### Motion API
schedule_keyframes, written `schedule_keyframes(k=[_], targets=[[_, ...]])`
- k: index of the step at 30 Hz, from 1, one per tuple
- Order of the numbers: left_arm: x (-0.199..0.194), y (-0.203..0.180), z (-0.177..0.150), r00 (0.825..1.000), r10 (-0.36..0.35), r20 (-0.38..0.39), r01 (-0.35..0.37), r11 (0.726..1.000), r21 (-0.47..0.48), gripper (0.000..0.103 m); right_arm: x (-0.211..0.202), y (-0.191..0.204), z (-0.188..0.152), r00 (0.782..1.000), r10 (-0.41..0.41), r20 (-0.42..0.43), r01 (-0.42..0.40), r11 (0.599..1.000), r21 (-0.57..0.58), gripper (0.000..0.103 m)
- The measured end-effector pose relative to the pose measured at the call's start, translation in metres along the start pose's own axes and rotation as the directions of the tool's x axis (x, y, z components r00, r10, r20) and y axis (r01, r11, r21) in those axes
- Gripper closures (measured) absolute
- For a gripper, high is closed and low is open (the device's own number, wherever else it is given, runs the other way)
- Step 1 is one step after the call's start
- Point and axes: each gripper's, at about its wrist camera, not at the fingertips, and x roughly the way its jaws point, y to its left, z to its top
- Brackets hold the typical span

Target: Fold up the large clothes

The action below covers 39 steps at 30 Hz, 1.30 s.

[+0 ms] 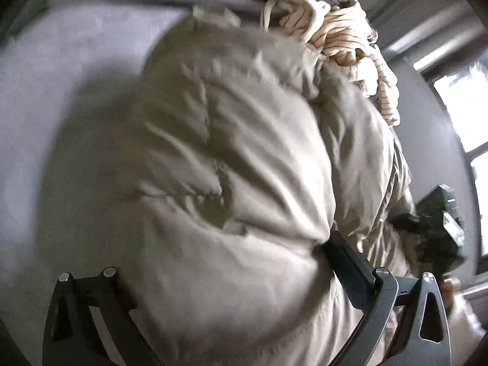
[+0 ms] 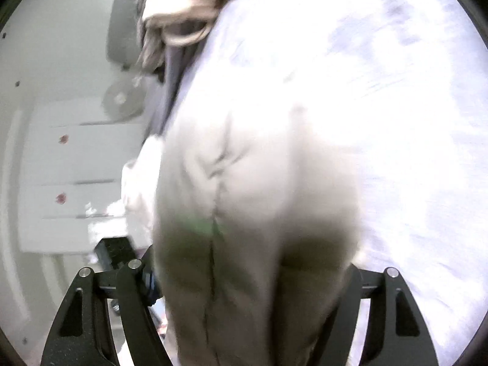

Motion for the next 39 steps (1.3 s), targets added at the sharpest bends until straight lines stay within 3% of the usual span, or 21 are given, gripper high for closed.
schedule_keyframes(k=[3,5,7,8,9,12,14,15,18,21,25,28,39], targets=[[-0.033,0.003,0.012,0.992,0.067,0.103,-0.072,0.996,0.045,0.001,-0.042,0.020,-0.008,0.979,-0.186,0.081,0.192,0.978,-0.082,0.031],[-0.050,0.006,0.027,0.978,0.099,0.184,-0.113,0.991,0.066,0.002,-0.070,0.021,-0.012,0.956,-0.249,0.155,0.272,0.951,-0.147,0.069],[-0.051,0.004,0.051,0.971,0.116,0.210,-0.134,0.988,0.076,0.010,-0.095,0.039,-0.023,0.943,-0.256,0.213,0.294,0.940,-0.172,0.079],[-0.058,0.014,0.054,0.970,0.115,0.214,-0.134,0.988,0.076,0.010,-0.118,0.022,-0.031,0.945,-0.237,0.224,0.281,0.940,-0.191,0.080],[-0.053,0.012,0.062,0.968,0.114,0.224,-0.134,0.988,0.074,0.010,-0.113,0.037,-0.033,0.949,-0.216,0.230,0.266,0.939,-0.216,0.081],[-0.038,-0.002,0.066,0.972,0.108,0.209,-0.132,0.986,0.104,0.010,-0.071,0.080,-0.034,0.971,-0.163,0.174,0.212,0.926,-0.312,0.081],[-0.015,-0.021,0.060,0.969,0.146,0.200,-0.175,0.976,0.131,0.010,-0.055,0.092,-0.055,0.975,-0.182,0.127,0.217,0.904,-0.368,0.081],[-0.008,-0.031,0.058,0.965,0.167,0.202,-0.198,0.970,0.142,0.010,-0.041,0.096,-0.063,0.970,-0.216,0.110,0.243,0.884,-0.399,0.081],[0.010,-0.050,0.053,0.961,0.201,0.192,-0.234,0.958,0.164,0.010,-0.014,0.084,-0.084,0.926,-0.359,0.120,0.373,0.809,-0.455,0.081],[0.022,-0.065,0.051,0.959,0.213,0.185,-0.247,0.951,0.188,0.010,-0.011,0.060,-0.087,0.875,-0.450,0.179,0.480,0.753,-0.451,0.091],[0.028,-0.075,0.046,0.952,0.240,0.190,-0.278,0.939,0.204,0.010,-0.010,0.027,-0.073,0.862,-0.465,0.202,0.506,0.765,-0.398,0.095],[0.023,-0.075,0.043,0.951,0.248,0.187,-0.285,0.935,0.209,0.010,-0.005,0.013,-0.063,0.878,-0.442,0.185,0.479,0.806,-0.349,0.096],[-0.035,-0.059,0.014,0.941,0.313,0.128,-0.331,0.931,0.154,0.010,-0.025,0.035,-0.079,0.873,-0.454,0.177,0.487,0.803,-0.344,0.095]])
